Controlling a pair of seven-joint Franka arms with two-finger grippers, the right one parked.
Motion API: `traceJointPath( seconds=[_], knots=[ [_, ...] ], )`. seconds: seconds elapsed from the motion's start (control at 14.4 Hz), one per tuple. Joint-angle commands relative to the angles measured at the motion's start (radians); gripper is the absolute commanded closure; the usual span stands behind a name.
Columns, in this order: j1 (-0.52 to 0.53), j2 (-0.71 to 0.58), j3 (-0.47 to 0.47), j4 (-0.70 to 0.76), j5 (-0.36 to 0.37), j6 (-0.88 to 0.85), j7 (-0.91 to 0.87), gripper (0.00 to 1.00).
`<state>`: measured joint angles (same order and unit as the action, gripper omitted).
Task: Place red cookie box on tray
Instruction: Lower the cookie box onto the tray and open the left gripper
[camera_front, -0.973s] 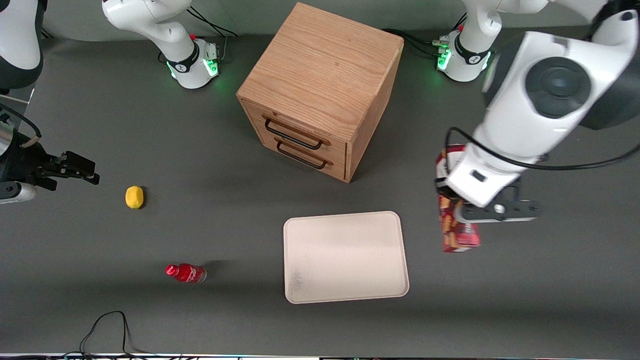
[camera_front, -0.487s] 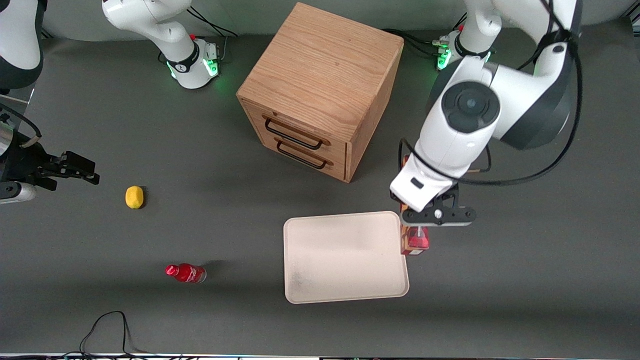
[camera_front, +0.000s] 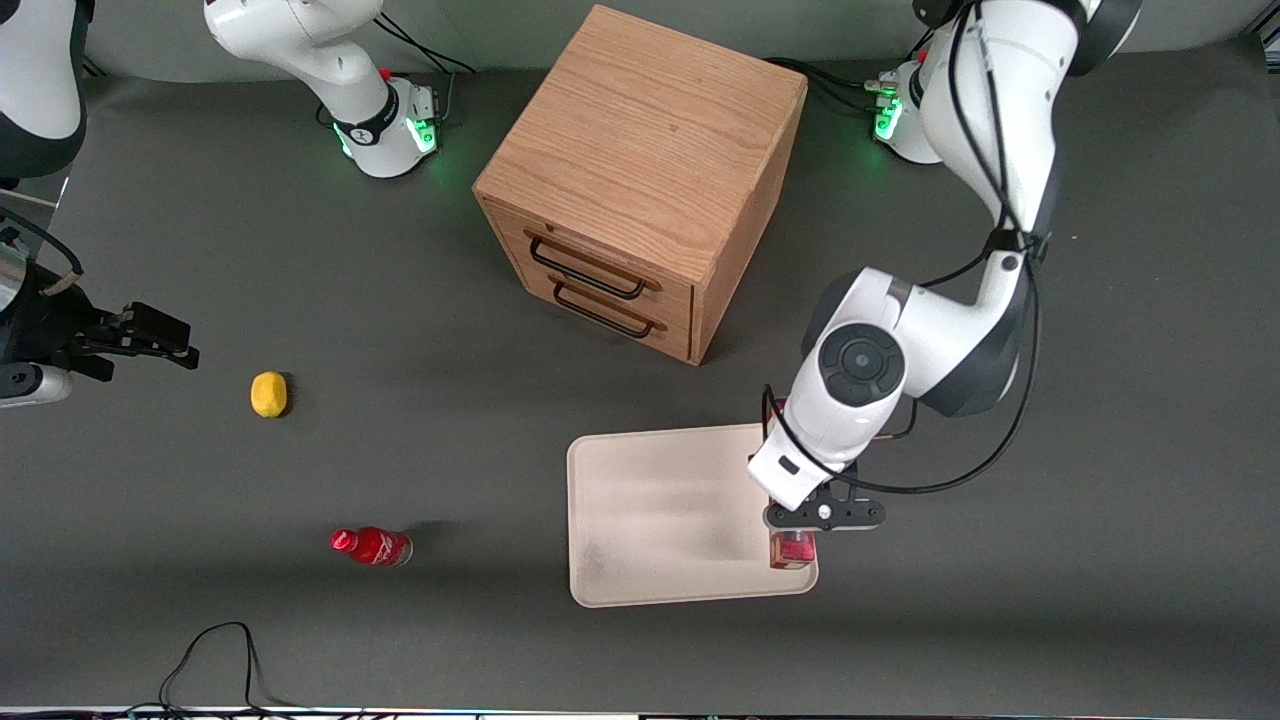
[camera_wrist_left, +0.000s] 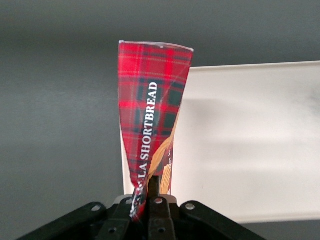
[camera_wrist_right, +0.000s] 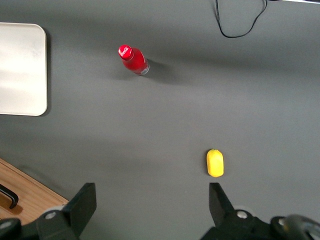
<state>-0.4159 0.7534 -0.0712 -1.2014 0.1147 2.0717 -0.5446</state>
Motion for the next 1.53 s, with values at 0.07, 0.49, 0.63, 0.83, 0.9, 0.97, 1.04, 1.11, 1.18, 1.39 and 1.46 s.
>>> traceJointPath(
  seconds=[0.07, 0.49, 0.63, 0.83, 0.9, 0.97, 1.04, 1.11, 1.18, 1.39, 1.46],
  knots=[
    [-0.006, 0.061, 0.007, -0.003, 0.040, 0.080, -0.063, 1.00],
    [0.002, 0.119, 0.010, -0.073, 0.092, 0.234, -0.123, 1.00],
    [0.003, 0.122, 0.010, -0.075, 0.095, 0.232, -0.124, 1.00],
    [0.012, 0.121, 0.010, -0.075, 0.096, 0.223, -0.123, 0.00],
    [0.012, 0.118, 0.010, -0.073, 0.095, 0.219, -0.127, 0.00],
    [0.012, 0.115, 0.011, -0.073, 0.095, 0.214, -0.138, 0.00],
    [0.011, 0.112, 0.011, -0.073, 0.095, 0.211, -0.153, 0.00],
    [0.012, 0.110, 0.010, -0.073, 0.095, 0.209, -0.170, 0.00],
    [0.011, 0.103, 0.010, -0.072, 0.095, 0.200, -0.185, 0.00],
    [0.011, 0.028, 0.007, -0.070, 0.094, 0.079, -0.199, 0.00],
    [0.011, -0.011, 0.004, -0.070, 0.091, 0.027, -0.198, 0.00]
  ],
)
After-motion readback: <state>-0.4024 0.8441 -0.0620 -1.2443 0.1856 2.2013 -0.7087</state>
